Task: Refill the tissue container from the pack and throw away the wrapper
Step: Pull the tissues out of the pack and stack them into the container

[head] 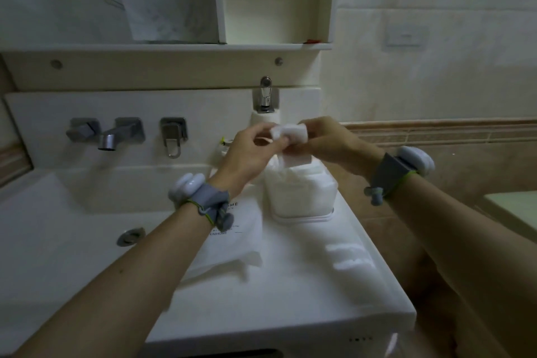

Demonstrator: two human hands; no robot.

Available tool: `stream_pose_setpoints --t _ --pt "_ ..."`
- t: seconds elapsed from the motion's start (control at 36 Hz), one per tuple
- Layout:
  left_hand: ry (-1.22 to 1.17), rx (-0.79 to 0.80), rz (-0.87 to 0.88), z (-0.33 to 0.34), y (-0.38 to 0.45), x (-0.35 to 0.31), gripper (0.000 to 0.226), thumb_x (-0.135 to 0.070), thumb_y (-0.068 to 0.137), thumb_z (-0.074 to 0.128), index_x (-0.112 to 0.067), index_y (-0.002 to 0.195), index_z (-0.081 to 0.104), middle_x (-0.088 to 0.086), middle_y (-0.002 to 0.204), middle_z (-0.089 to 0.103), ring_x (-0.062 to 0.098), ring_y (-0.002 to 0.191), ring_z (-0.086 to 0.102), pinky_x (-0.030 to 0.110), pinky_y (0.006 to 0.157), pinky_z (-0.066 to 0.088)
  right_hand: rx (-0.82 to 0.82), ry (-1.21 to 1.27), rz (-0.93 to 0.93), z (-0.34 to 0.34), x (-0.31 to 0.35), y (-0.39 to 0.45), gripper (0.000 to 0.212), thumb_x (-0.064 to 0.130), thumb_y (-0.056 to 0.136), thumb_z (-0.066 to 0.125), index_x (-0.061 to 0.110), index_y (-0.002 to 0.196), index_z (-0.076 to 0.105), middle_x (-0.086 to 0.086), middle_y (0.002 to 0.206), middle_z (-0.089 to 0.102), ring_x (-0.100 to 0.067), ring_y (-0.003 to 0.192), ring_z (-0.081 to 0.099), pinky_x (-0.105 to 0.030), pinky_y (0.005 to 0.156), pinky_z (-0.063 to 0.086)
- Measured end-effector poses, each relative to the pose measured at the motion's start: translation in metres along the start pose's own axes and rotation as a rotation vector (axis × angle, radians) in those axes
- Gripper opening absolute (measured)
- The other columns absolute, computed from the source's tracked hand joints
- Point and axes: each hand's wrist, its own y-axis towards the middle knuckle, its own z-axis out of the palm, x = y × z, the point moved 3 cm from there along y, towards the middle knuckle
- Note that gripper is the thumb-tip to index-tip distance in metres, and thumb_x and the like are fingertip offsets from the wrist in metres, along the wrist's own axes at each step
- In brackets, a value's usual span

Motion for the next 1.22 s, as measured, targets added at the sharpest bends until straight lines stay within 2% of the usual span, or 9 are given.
stream_pose_setpoints --t 0.06,0.17,0.25,0.36,0.53,0.69,0.94,1.14,1.22 --pt "0.292 0.008 0.073 0.000 0.000 0.005 0.021 -0.032 0.084 0.072 -0.019 0.100 0.067 -0.011 0.083 0.065 0.010 0.074 0.060 0.024 0.071 0.048 -0.094 -0.210 0.009 -0.004 -0.006 0.003 0.023 0.022 0.080 0.078 0.010 0.097 0.068 -0.004 0.086 0.069 -0.017 0.080 0.066 -0.024 0.065 0.054" --pt "0.672 0.305 0.140 0.012 -0.012 0.016 0.031 -0.048 0.086 0.065 -0.022 0.103 0.070 -0.012 0.094 0.067 0.005 0.076 0.055 0.012 0.065 0.037 -0.136 -0.277 0.094 -0.006 -0.017 0.006 0.032 0.022 0.077 0.079 0.008 0.102 0.066 -0.008 0.090 0.069 -0.018 0.076 0.067 -0.027 0.064 0.058" --pt "0.826 0.442 0.185 0.018 -0.021 0.020 0.052 -0.061 0.079 0.065 -0.022 0.114 0.068 -0.002 0.109 0.064 0.014 0.097 0.053 0.029 0.083 0.044 -0.040 -0.278 0.115 0.000 -0.014 0.005 0.030 0.018 0.078 0.078 0.009 0.103 0.063 -0.009 0.088 0.069 -0.015 0.062 0.063 -0.017 0.046 0.046" --pt "1.015 0.450 0.258 0.021 -0.025 0.022 0.052 -0.057 0.075 0.069 -0.025 0.117 0.065 0.002 0.111 0.052 0.022 0.111 0.044 0.039 0.089 0.045 0.049 -0.343 0.131 0.010 -0.011 0.006 0.030 0.015 0.080 0.074 0.009 0.106 0.062 -0.010 0.095 0.068 -0.018 0.065 0.064 -0.018 0.047 0.047" --pt "1.084 0.327 0.311 0.018 -0.033 0.013 0.046 -0.052 0.076 0.071 -0.028 0.115 0.066 0.002 0.109 0.048 0.022 0.109 0.045 0.036 0.076 0.046 0.084 -0.601 0.118 0.025 -0.015 0.009 0.039 0.029 0.079 0.072 0.014 0.114 0.062 -0.006 0.105 0.064 -0.020 0.085 0.057 -0.027 0.069 0.044" --pt "1.116 0.311 0.291 0.018 -0.036 0.009 0.040 -0.051 0.078 0.066 -0.033 0.114 0.065 0.000 0.104 0.059 0.026 0.102 0.058 0.032 0.069 0.041 0.201 -0.726 0.090 0.030 -0.011 0.012 0.035 0.020 0.076 0.073 0.025 0.109 0.064 -0.004 0.101 0.064 -0.020 0.084 0.059 -0.025 0.062 0.044" --pt "1.099 0.291 0.341 0.018 -0.038 0.008 0.034 -0.046 0.080 0.067 -0.029 0.109 0.068 0.001 0.100 0.070 0.024 0.094 0.063 0.028 0.065 0.036 0.273 -0.954 0.057 0.047 -0.005 0.030 0.024 0.018 0.080 0.068 0.018 0.104 0.074 -0.005 0.097 0.070 -0.021 0.085 0.065 -0.030 0.076 0.056" --pt "1.034 0.299 0.280 0.016 -0.036 0.009 0.036 -0.046 0.079 0.068 -0.030 0.111 0.066 0.002 0.099 0.070 0.027 0.094 0.063 0.030 0.066 0.040 0.210 -1.083 0.004 0.054 -0.012 0.028 0.022 0.035 0.087 0.063 0.016 0.097 0.067 -0.002 0.085 0.053 -0.023 0.081 0.057 -0.035 0.080 0.054" --pt "1.029 0.273 0.248 0.016 -0.036 0.010 0.039 -0.048 0.077 0.069 -0.029 0.111 0.066 0.003 0.097 0.069 0.028 0.092 0.063 0.031 0.066 0.040 0.196 -1.080 0.016 0.052 -0.013 0.029 0.019 0.035 0.088 0.061 0.016 0.088 0.064 -0.002 0.084 0.057 -0.020 0.076 0.057 -0.031 0.074 0.052"
